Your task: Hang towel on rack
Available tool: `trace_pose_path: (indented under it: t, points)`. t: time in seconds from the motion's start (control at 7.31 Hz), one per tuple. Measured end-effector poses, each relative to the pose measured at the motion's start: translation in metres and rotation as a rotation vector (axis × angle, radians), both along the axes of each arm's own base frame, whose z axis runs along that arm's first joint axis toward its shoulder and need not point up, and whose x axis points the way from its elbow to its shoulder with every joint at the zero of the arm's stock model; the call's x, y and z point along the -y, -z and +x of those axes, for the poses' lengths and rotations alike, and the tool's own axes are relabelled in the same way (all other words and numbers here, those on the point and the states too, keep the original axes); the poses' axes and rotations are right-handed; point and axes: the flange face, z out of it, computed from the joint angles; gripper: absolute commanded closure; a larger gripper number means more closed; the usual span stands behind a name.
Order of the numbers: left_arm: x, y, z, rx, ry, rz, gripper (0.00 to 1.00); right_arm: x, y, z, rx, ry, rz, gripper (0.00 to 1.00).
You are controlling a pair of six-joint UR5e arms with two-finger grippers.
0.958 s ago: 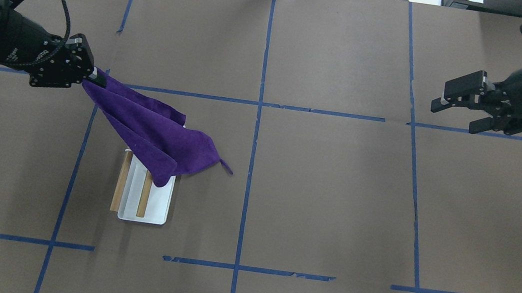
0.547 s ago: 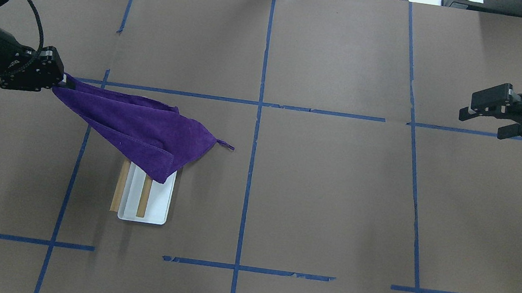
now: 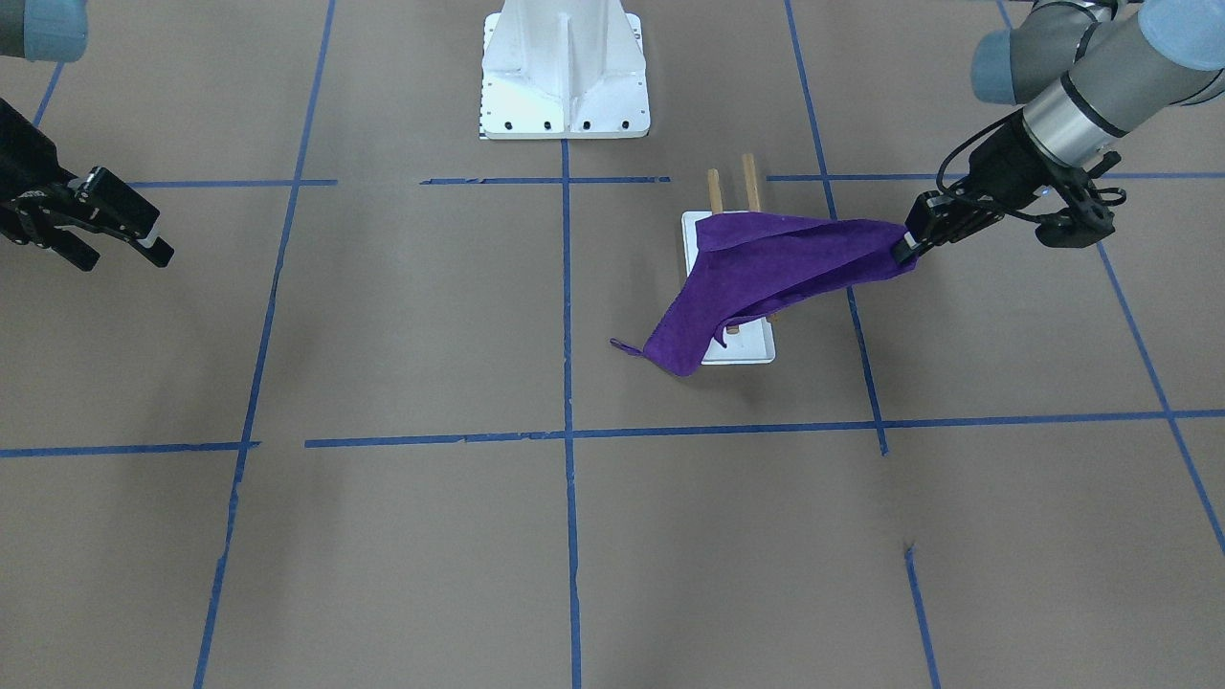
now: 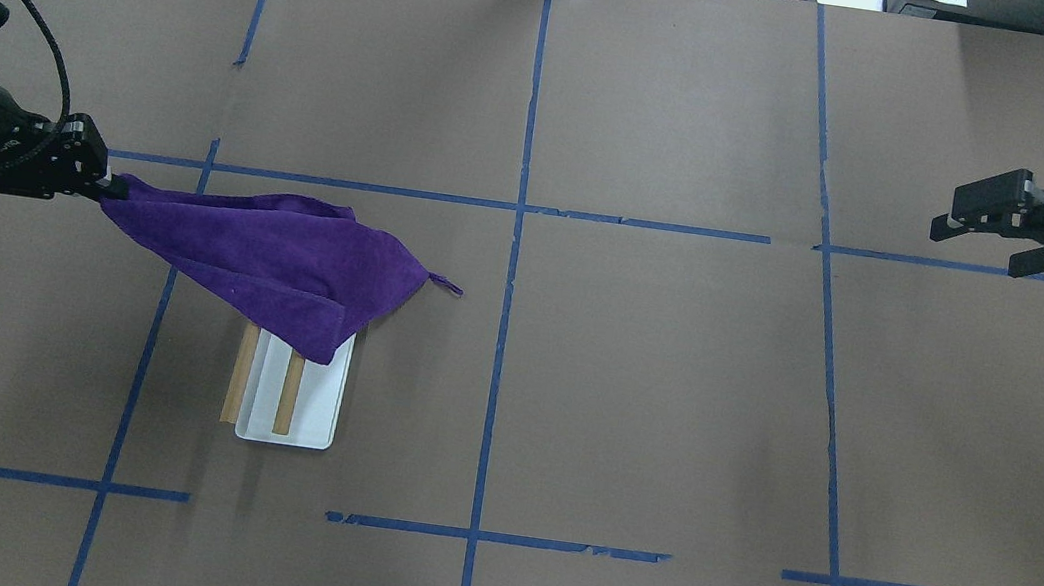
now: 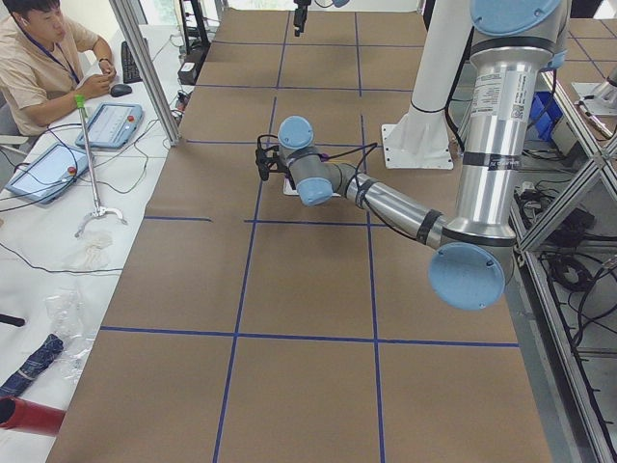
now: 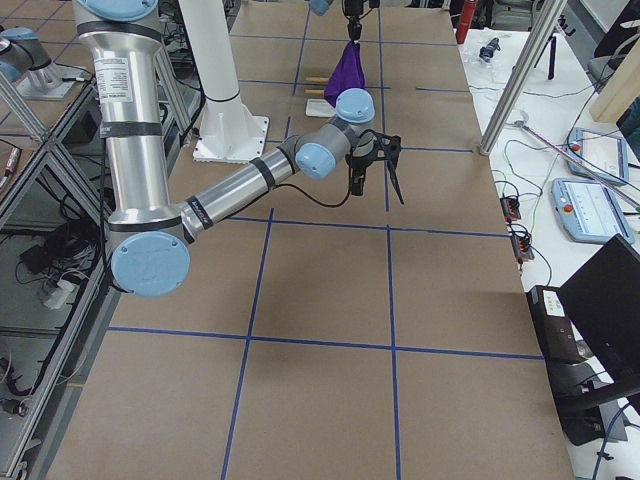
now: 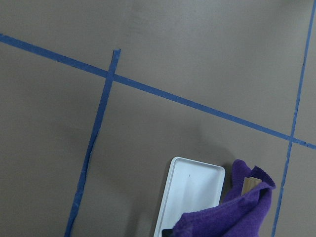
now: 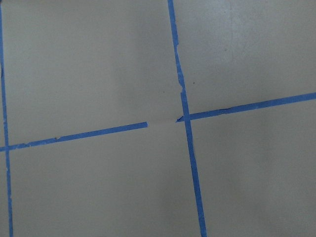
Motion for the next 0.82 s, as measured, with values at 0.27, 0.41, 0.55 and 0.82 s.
trace_pose_path:
  t: [0.27, 0.41, 0.55, 0.82]
  points:
    - [0.0, -0.032, -0.007, 0.075, 0.01, 0.062, 0.0, 0.013, -0.03, 0.009, -0.051, -0.009, -0.002, 0.0]
    - [0.001, -0.055, -0.02, 0.131, -0.021, 0.16, 0.0, 0.017, -0.057, 0.028, -0.091, 0.013, 0.029, 0.0]
    - [0.01, -0.081, -0.043, 0.193, -0.046, 0.27, 0.0, 0.019, -0.088, 0.052, -0.136, 0.053, 0.061, 0.0]
    - [0.035, -0.132, -0.11, 0.327, -0.098, 0.485, 0.0, 0.023, -0.141, 0.1, -0.229, 0.155, 0.091, 0.0]
